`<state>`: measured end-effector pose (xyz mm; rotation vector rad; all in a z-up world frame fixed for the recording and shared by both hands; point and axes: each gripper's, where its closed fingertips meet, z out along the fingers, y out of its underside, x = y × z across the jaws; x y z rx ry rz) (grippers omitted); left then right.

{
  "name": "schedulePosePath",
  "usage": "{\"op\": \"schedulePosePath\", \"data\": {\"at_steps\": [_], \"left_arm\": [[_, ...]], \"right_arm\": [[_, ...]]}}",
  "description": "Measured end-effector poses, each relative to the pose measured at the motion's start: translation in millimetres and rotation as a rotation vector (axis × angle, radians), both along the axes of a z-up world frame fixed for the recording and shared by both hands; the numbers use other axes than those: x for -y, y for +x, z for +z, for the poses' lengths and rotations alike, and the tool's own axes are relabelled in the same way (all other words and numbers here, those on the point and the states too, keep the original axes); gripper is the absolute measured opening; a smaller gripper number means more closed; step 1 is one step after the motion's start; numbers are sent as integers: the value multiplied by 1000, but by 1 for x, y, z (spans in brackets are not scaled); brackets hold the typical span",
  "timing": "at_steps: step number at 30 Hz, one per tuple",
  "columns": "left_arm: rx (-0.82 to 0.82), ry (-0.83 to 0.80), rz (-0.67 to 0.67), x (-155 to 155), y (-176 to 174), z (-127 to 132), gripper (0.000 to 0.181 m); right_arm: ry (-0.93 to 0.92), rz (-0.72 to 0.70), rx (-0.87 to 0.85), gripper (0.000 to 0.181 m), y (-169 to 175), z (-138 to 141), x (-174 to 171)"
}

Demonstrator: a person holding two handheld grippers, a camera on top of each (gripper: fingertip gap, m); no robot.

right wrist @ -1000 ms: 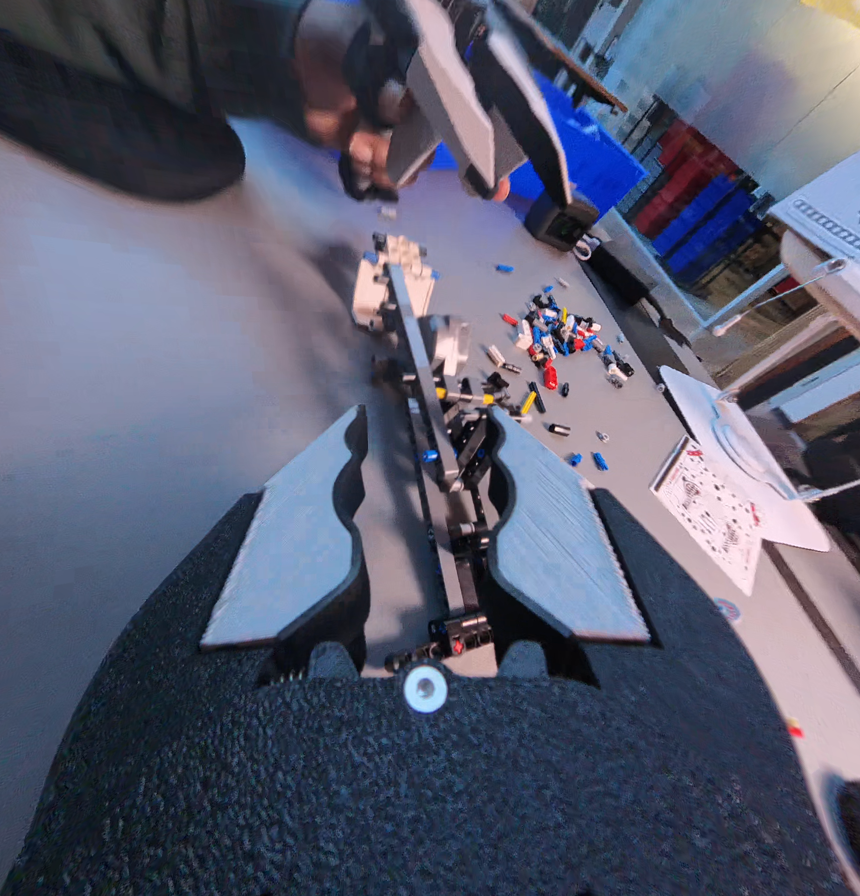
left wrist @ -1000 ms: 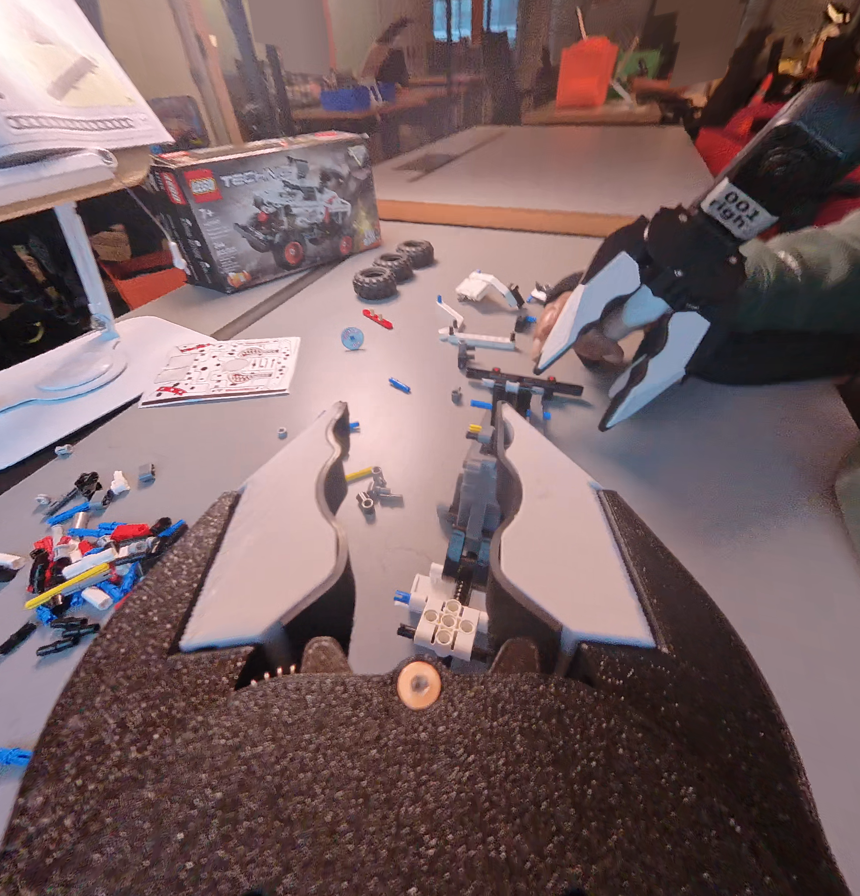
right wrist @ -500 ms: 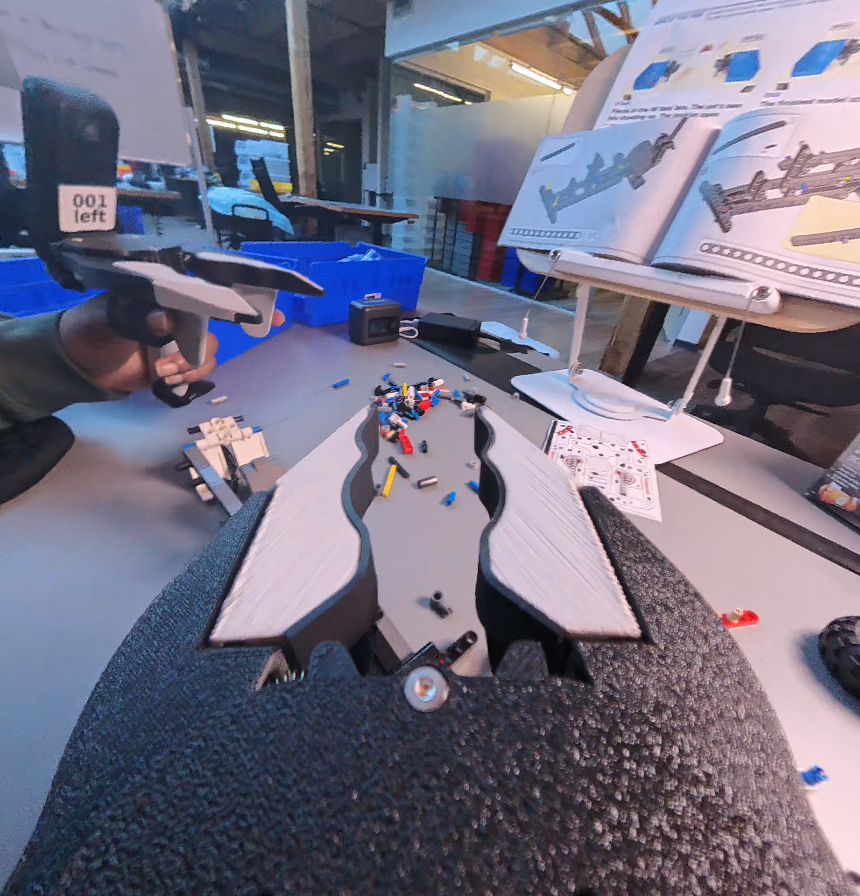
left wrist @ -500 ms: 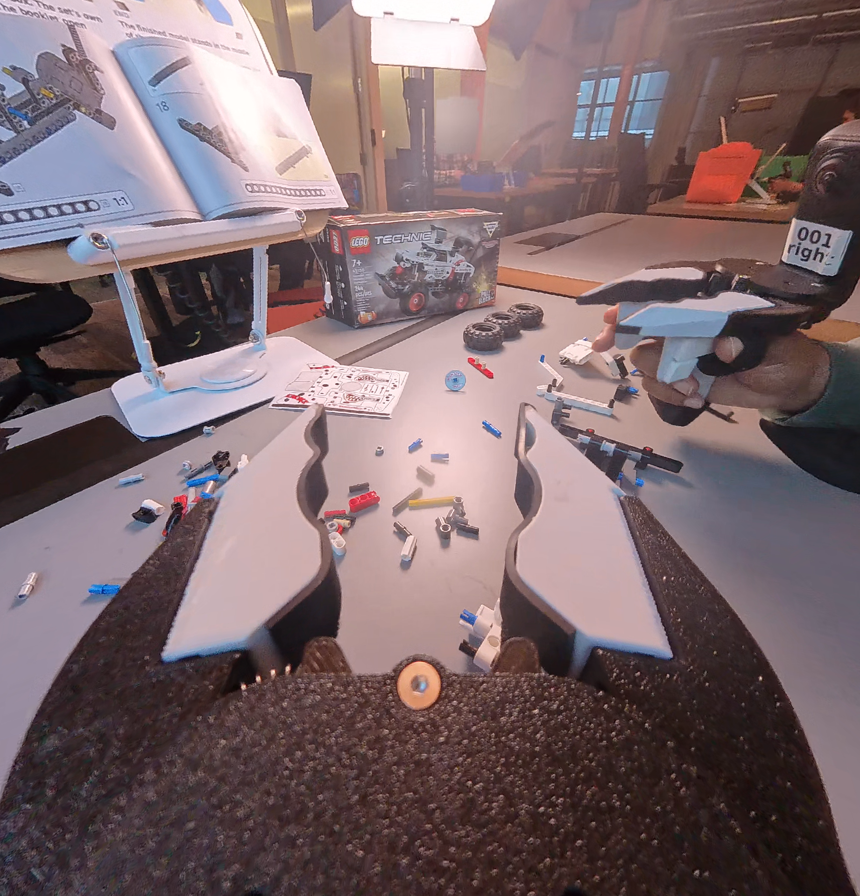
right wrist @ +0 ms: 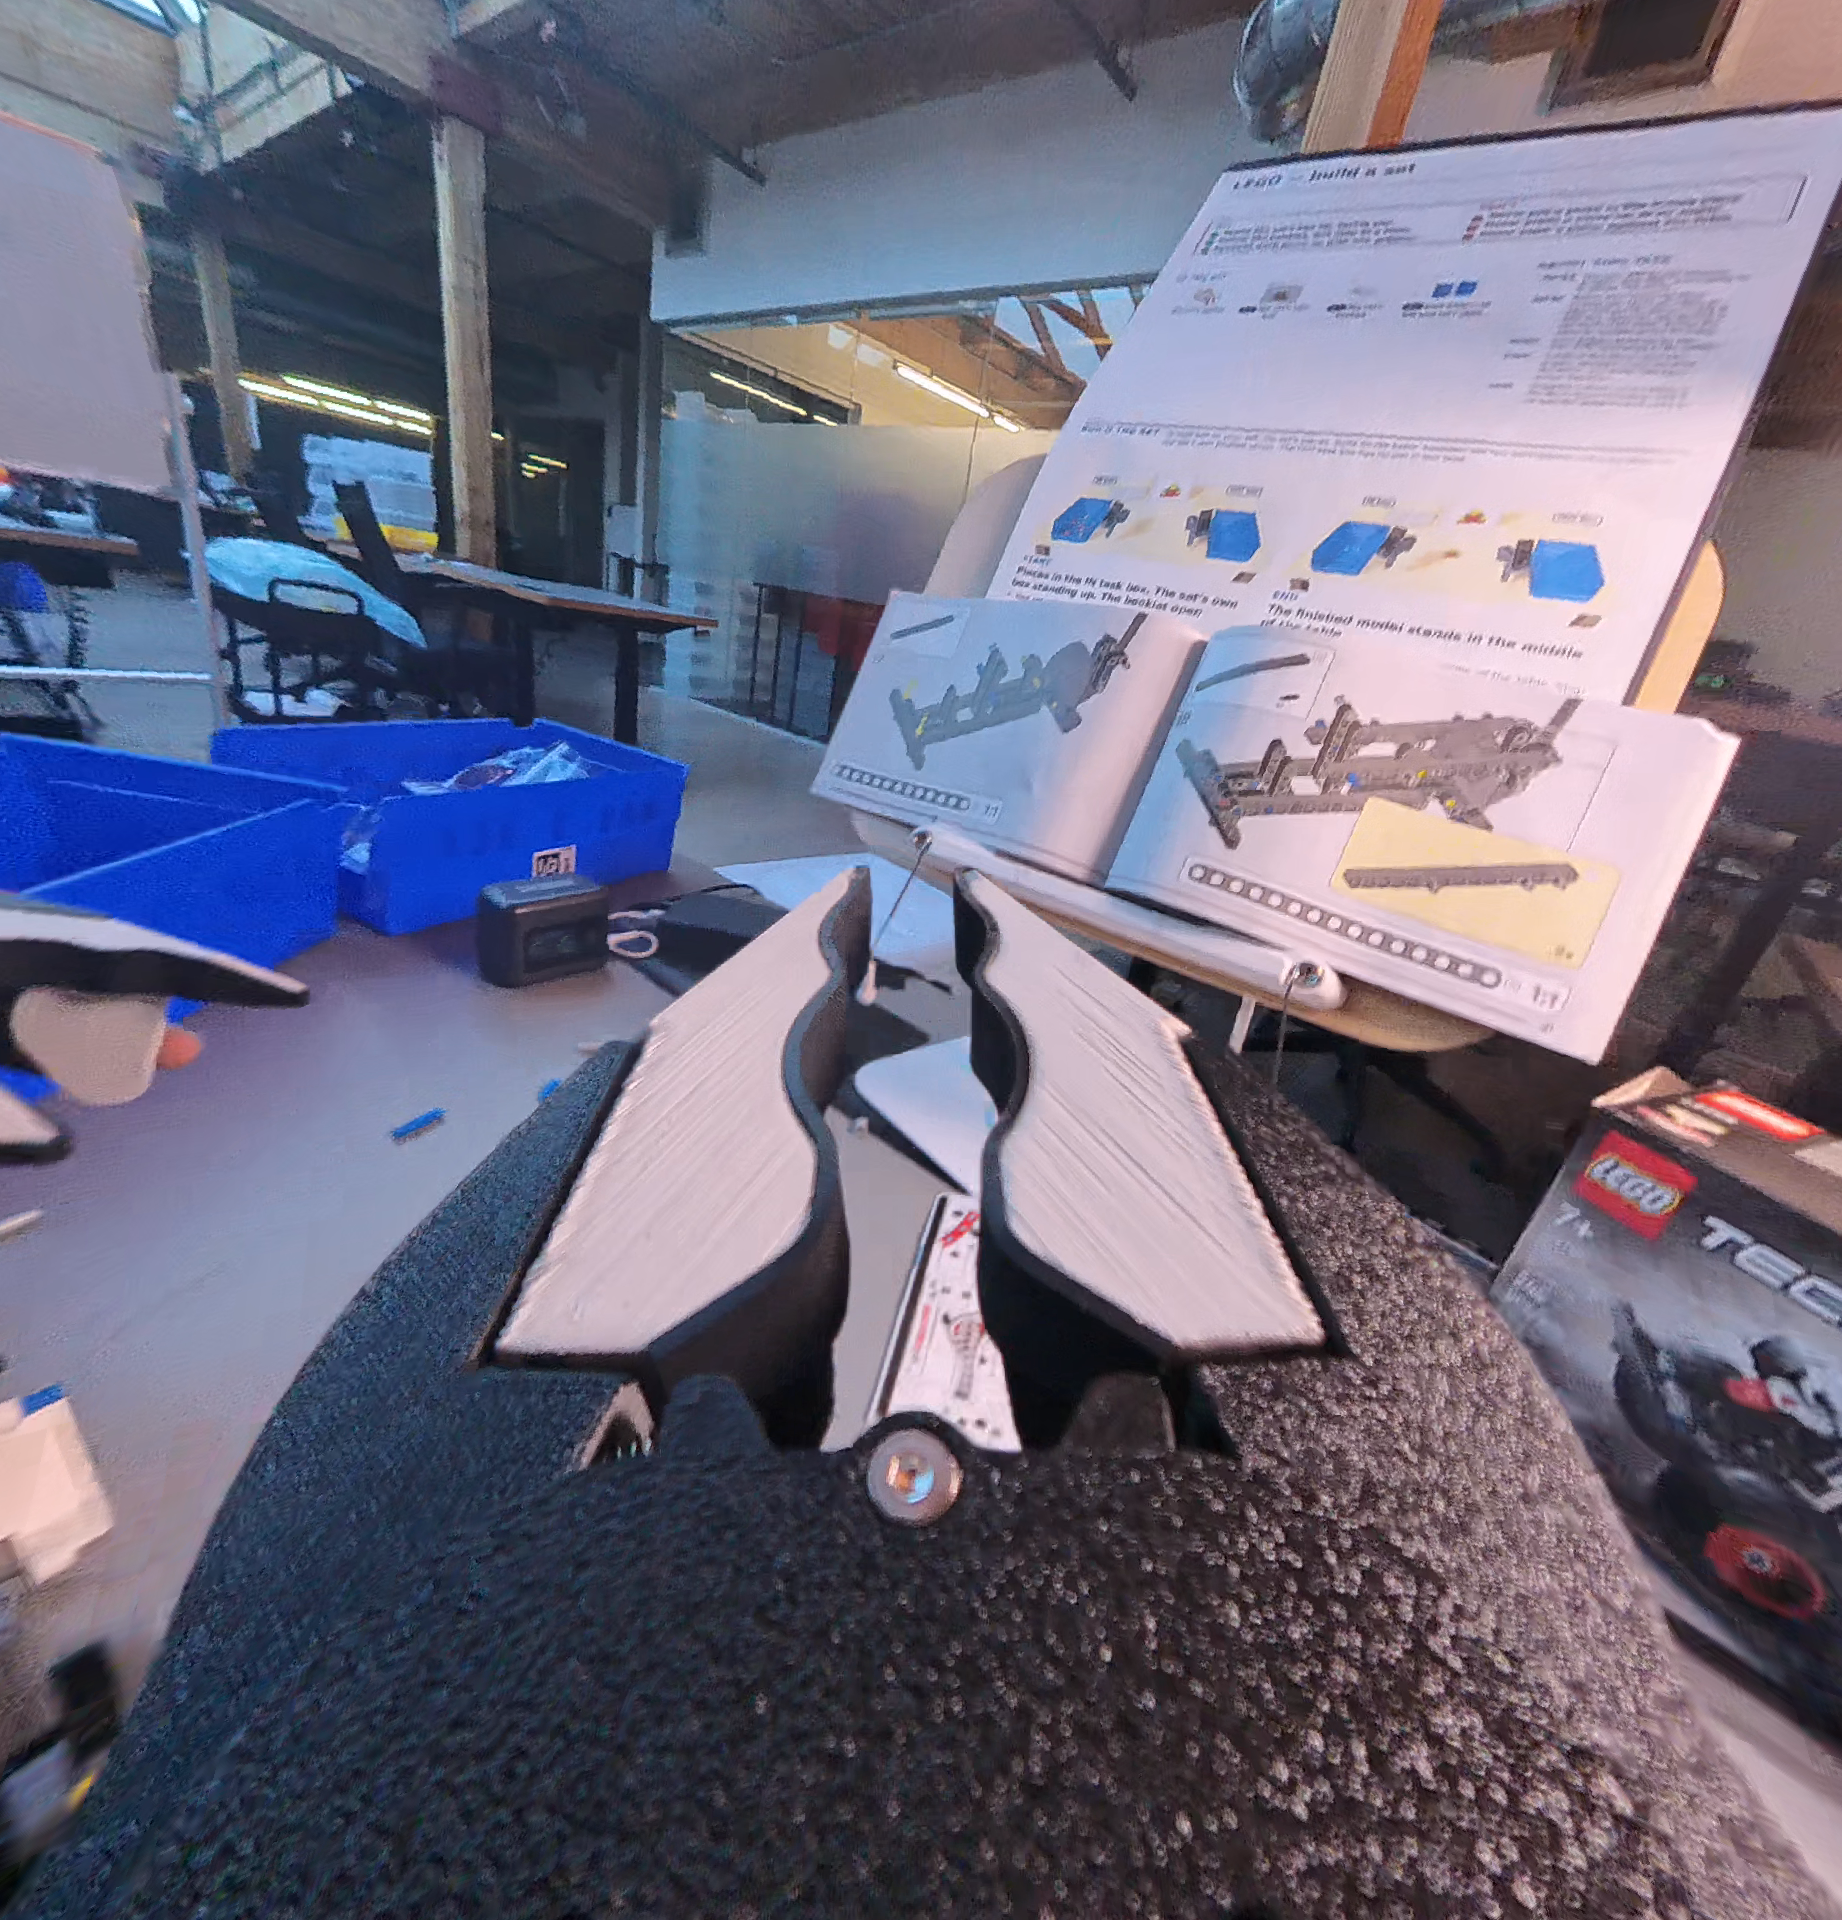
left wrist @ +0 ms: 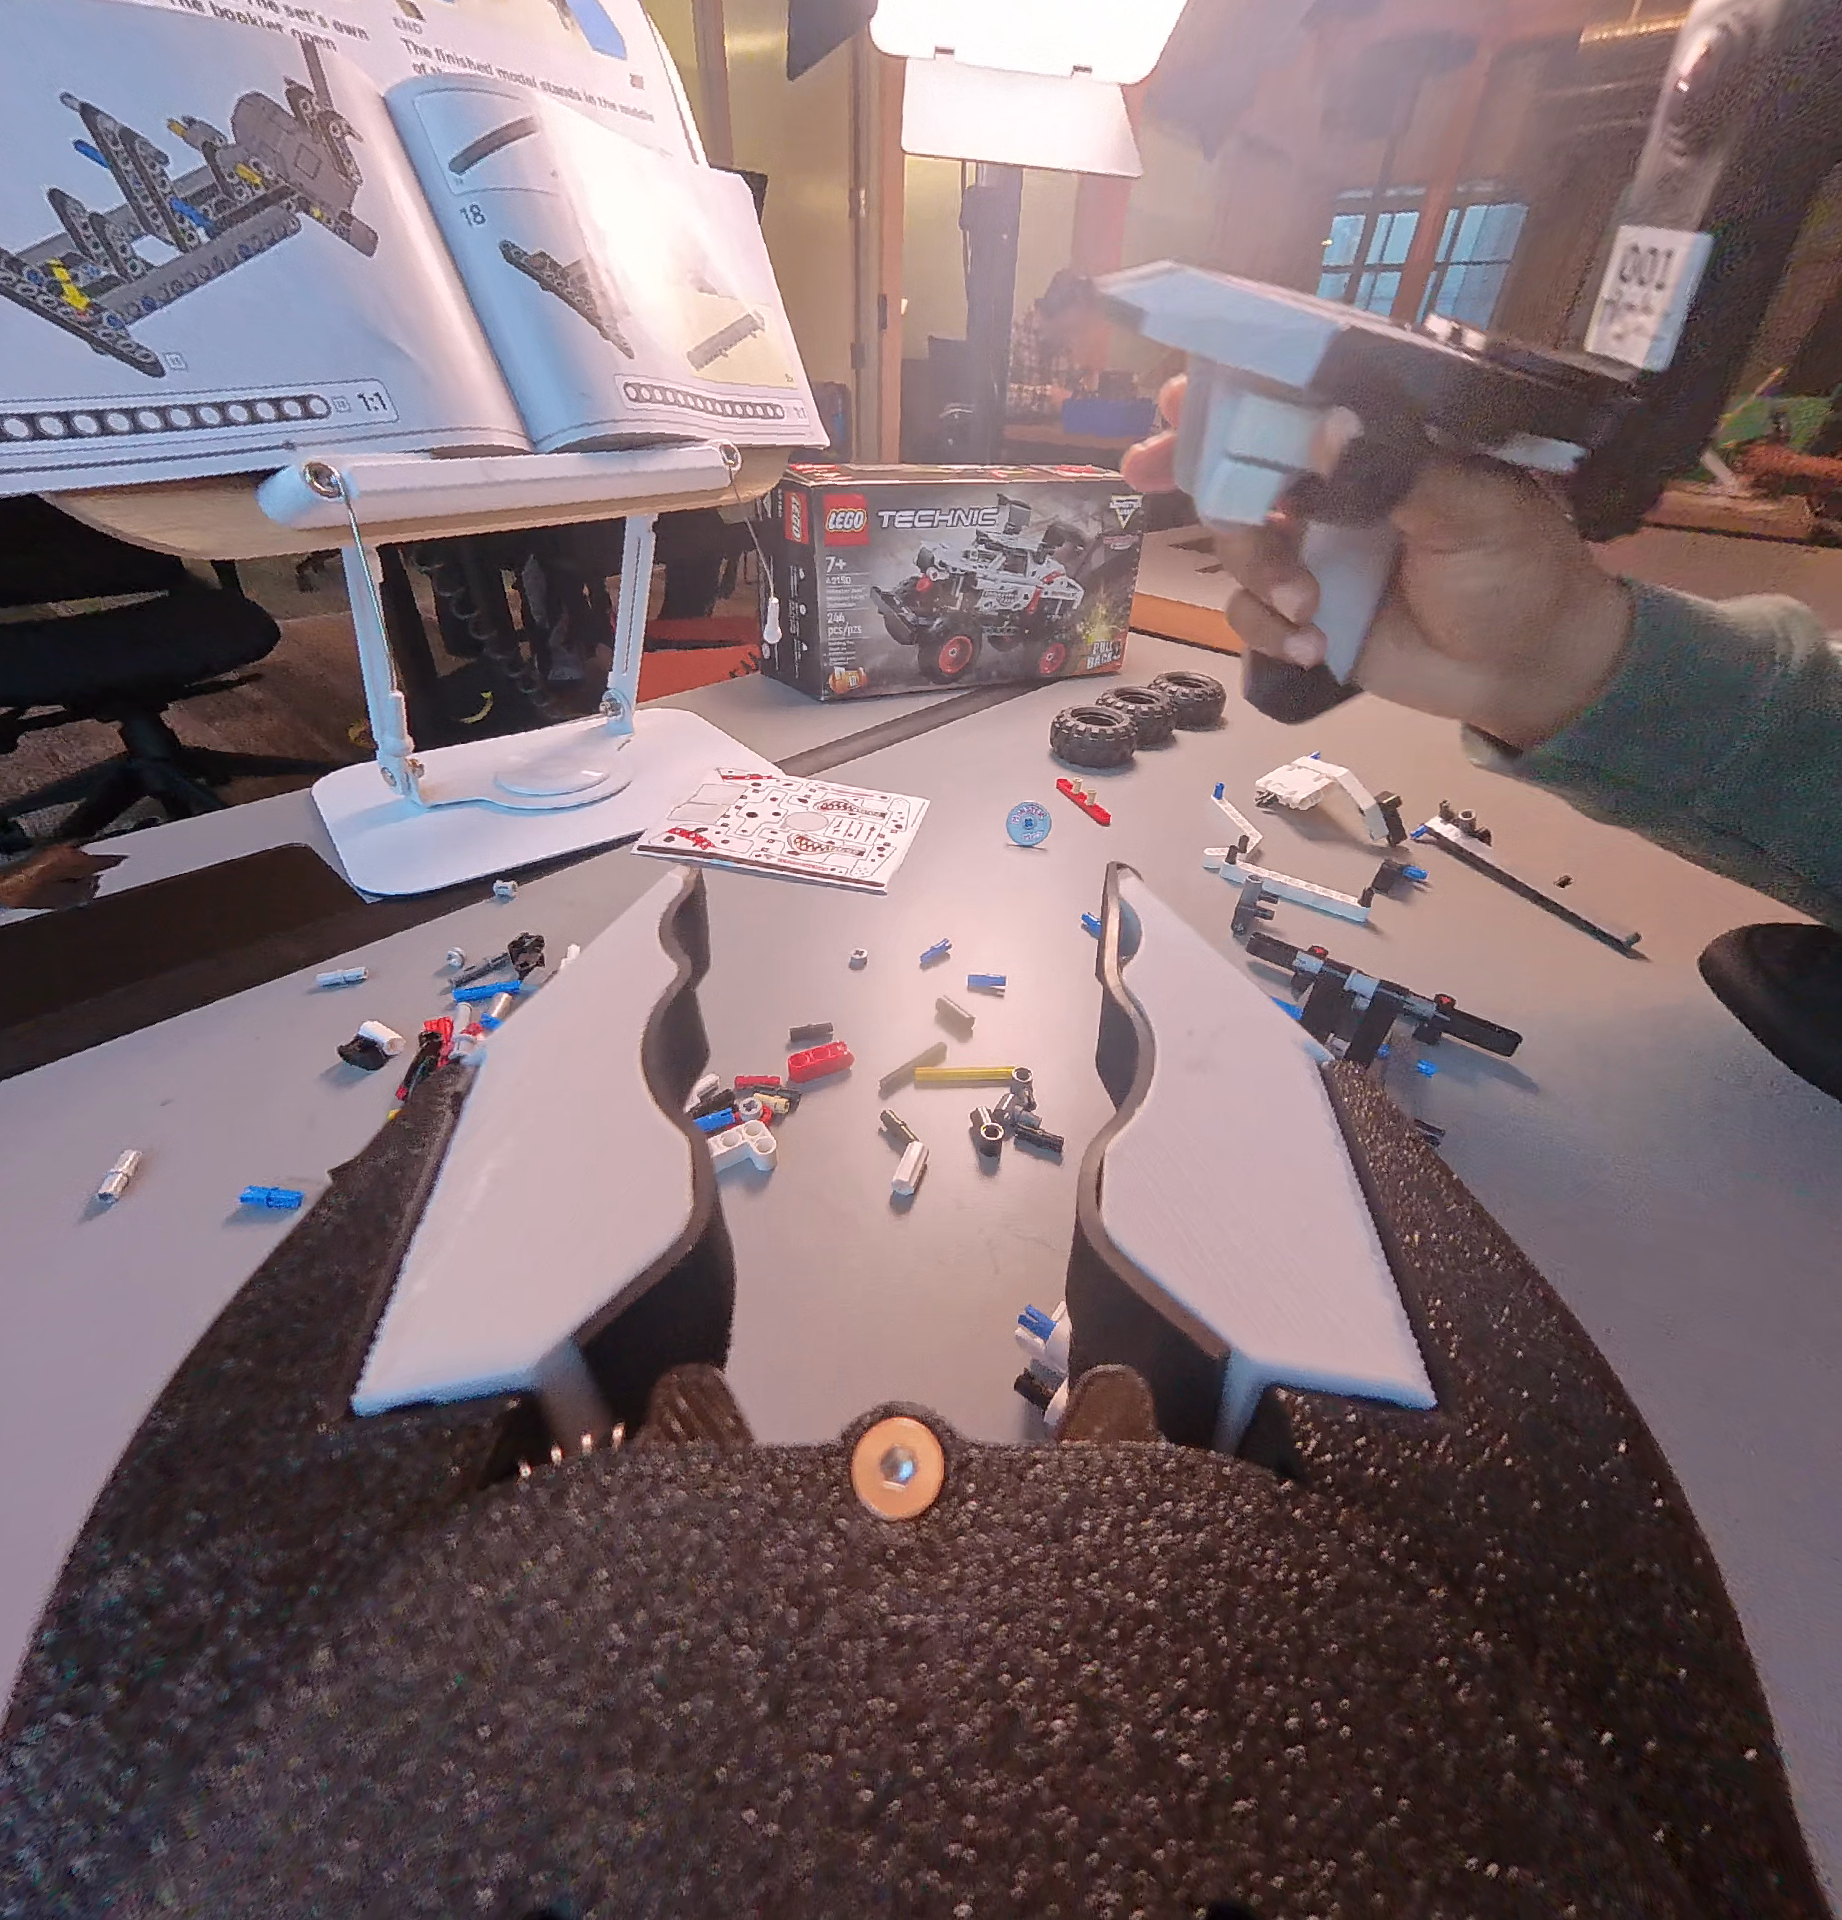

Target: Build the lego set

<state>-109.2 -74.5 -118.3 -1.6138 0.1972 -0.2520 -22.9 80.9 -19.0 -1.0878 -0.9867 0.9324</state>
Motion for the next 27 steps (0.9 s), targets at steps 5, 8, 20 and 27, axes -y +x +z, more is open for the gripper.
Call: {"op": "schedulePosePath", "data": {"at_steps": [5,8,20,27], "left_arm": [[-11,-8,3,-1,0,-4,73],[-17,-14,6,-2,-1,-6,72],[-40,-53,0,-6,-1,-19,71],[-44,-72,-10,-9,2,-25,70]], "right_arm": [[16,-79,1,0,-54,27,-70],[-7,-137,23,0,-83,35,-121],[-71,-316,74,1,-110,31,-239],[-66,-313,80,3,-103,27,-246]]}}
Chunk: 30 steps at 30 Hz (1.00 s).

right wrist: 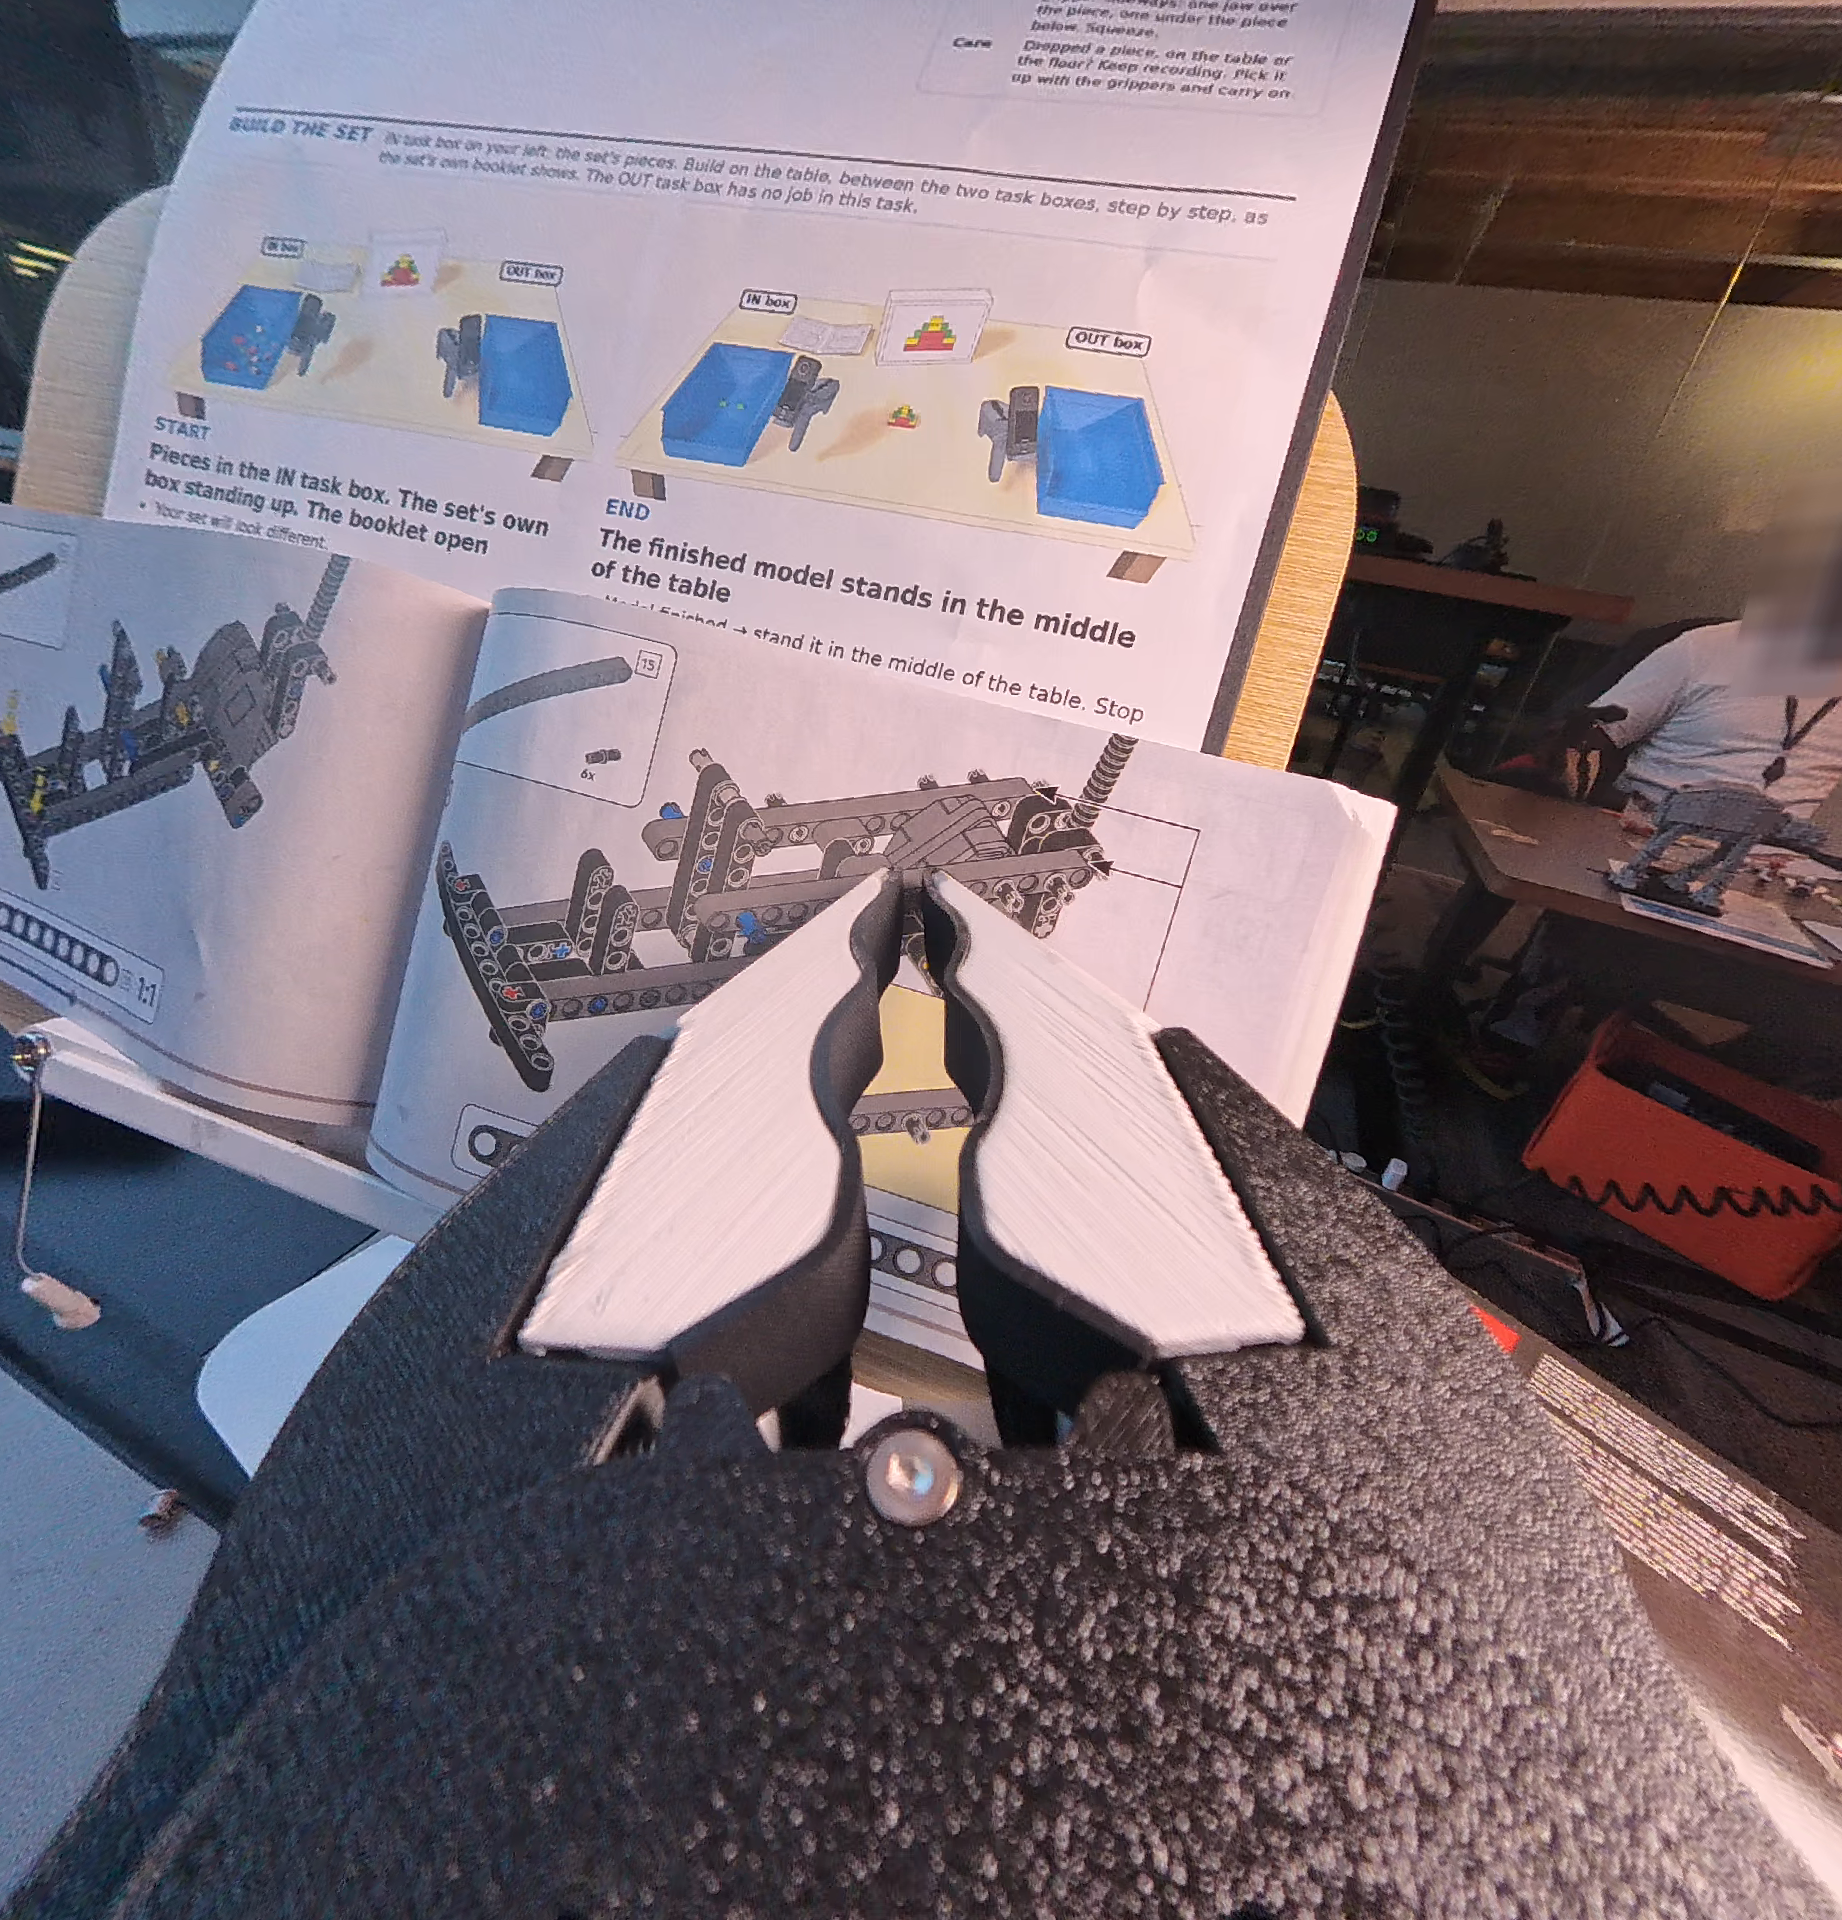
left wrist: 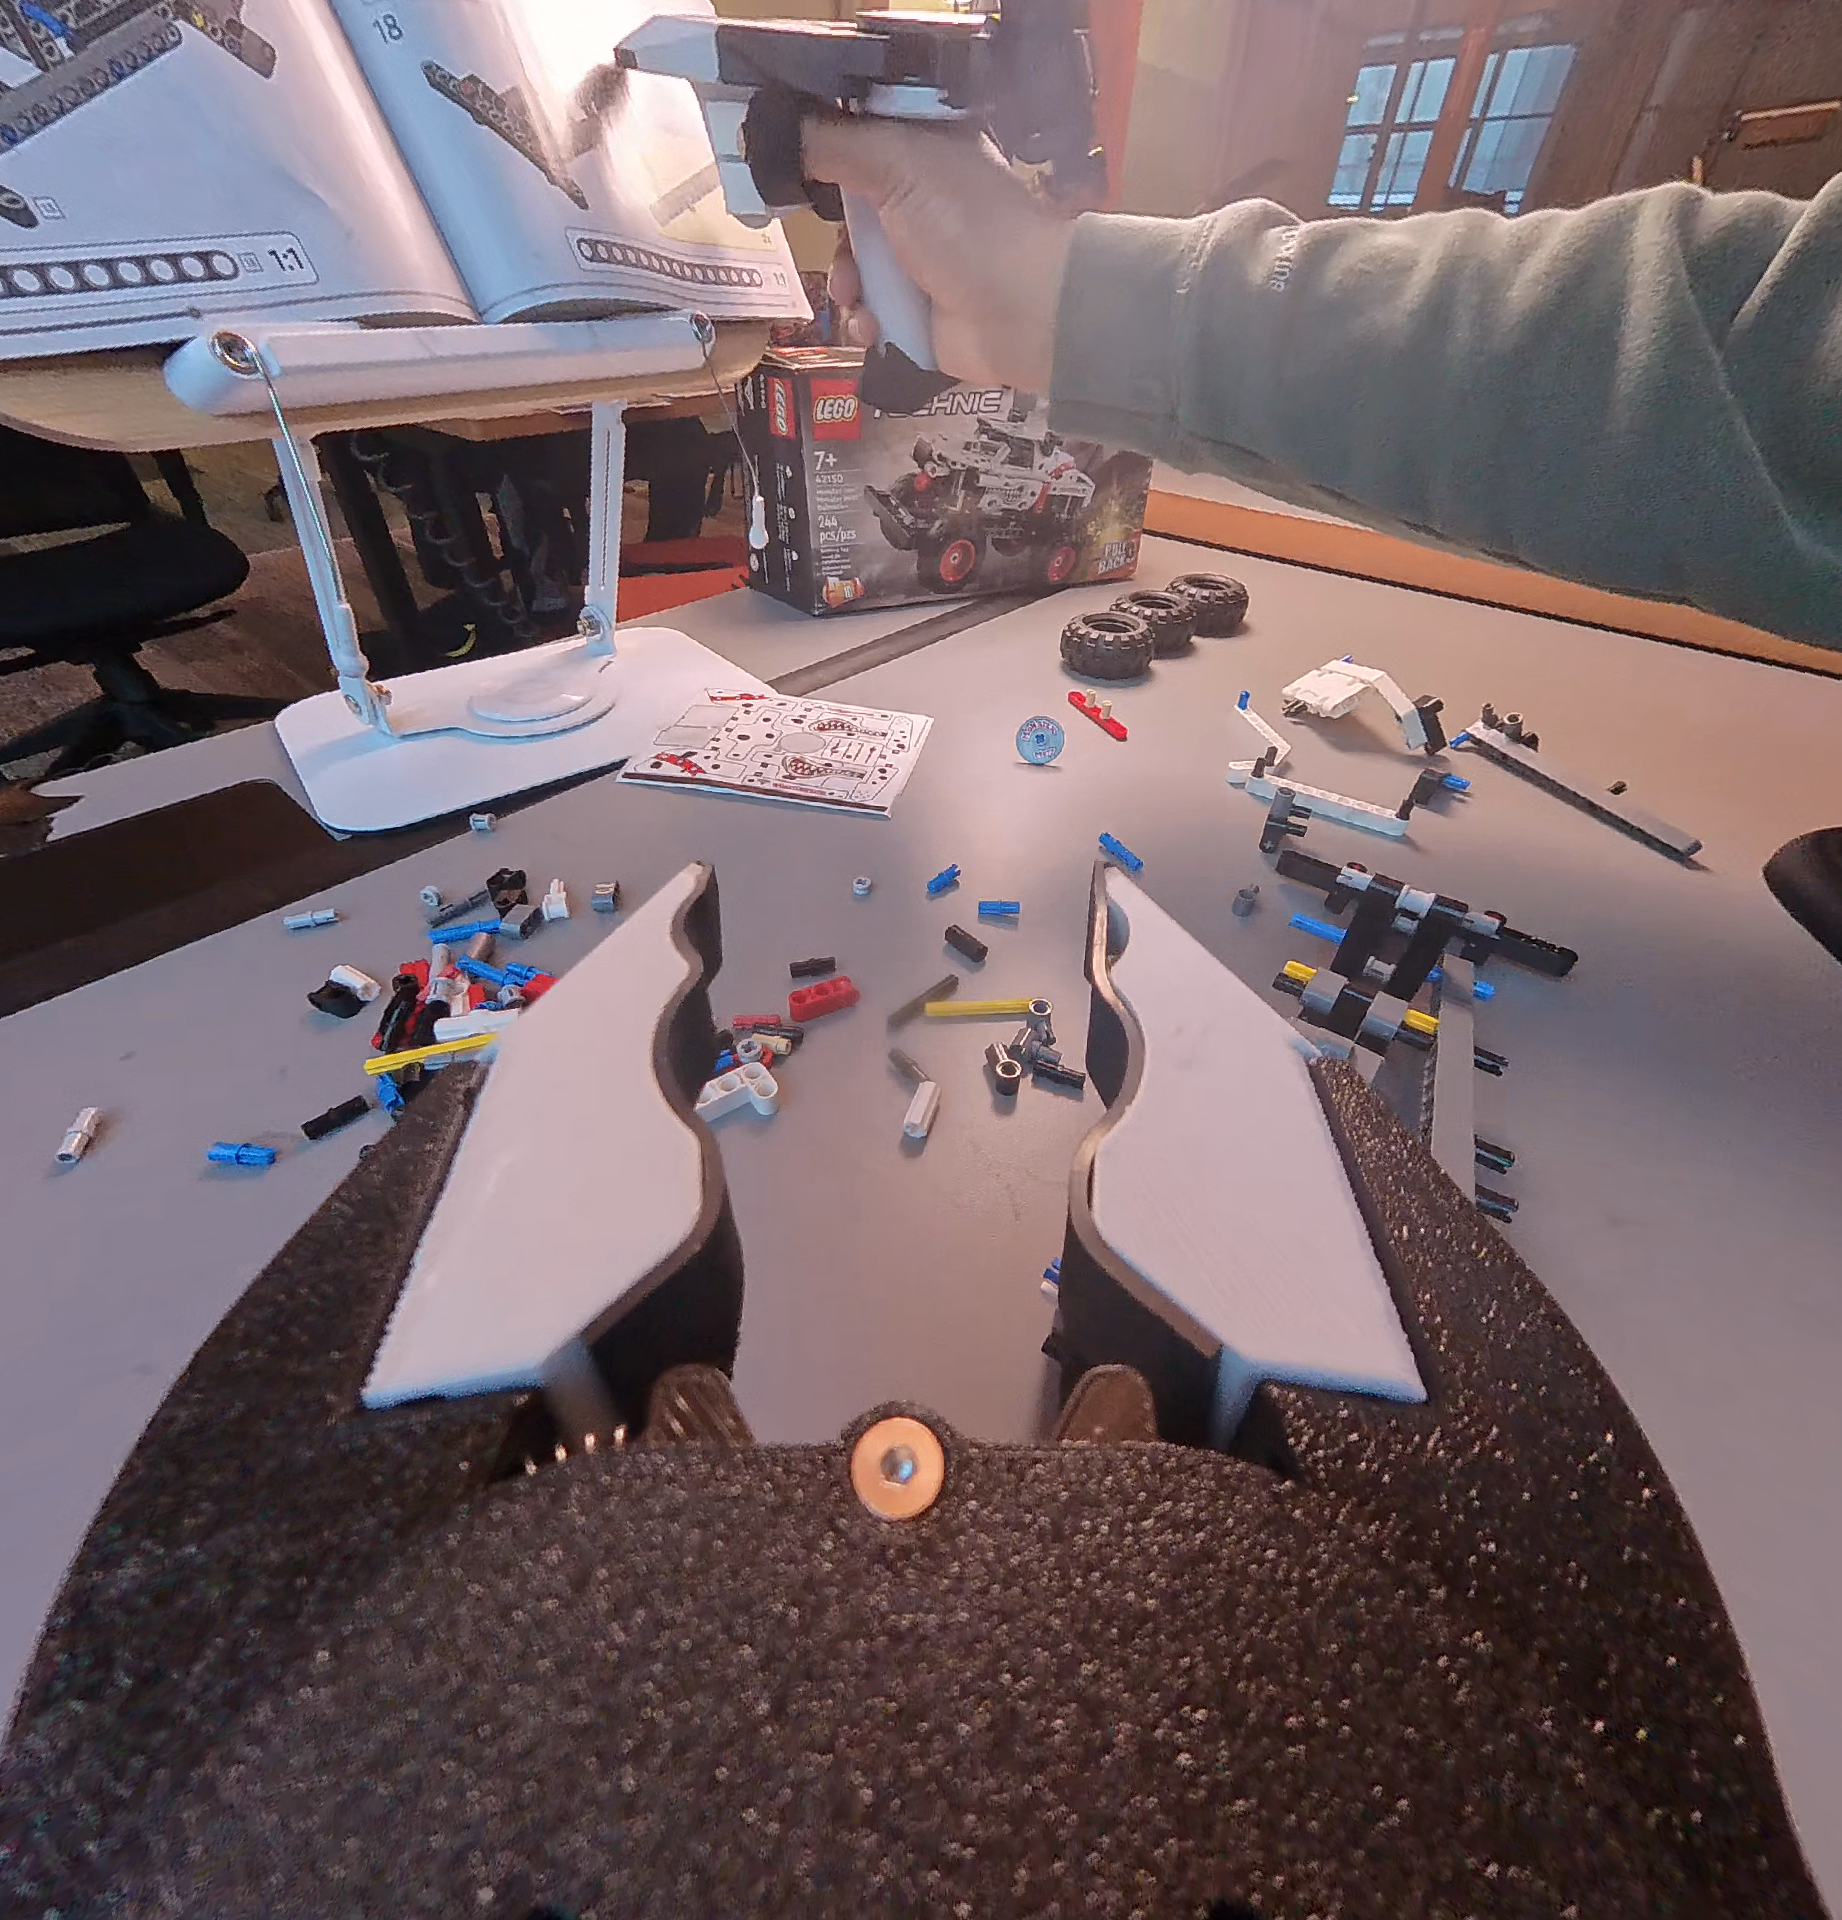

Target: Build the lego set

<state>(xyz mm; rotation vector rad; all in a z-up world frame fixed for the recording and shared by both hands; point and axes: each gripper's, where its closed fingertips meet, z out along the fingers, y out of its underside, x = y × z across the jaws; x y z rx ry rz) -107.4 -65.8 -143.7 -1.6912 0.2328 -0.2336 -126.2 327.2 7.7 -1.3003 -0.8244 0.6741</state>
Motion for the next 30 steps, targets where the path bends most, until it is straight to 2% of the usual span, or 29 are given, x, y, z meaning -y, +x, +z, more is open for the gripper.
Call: {"op": "schedulePosePath", "data": {"at_steps": [30], "left_arm": [[-62,-33,2,-6,4,-12,69]], "right_arm": [[25,80,23,4,-7,-6,10]]}}
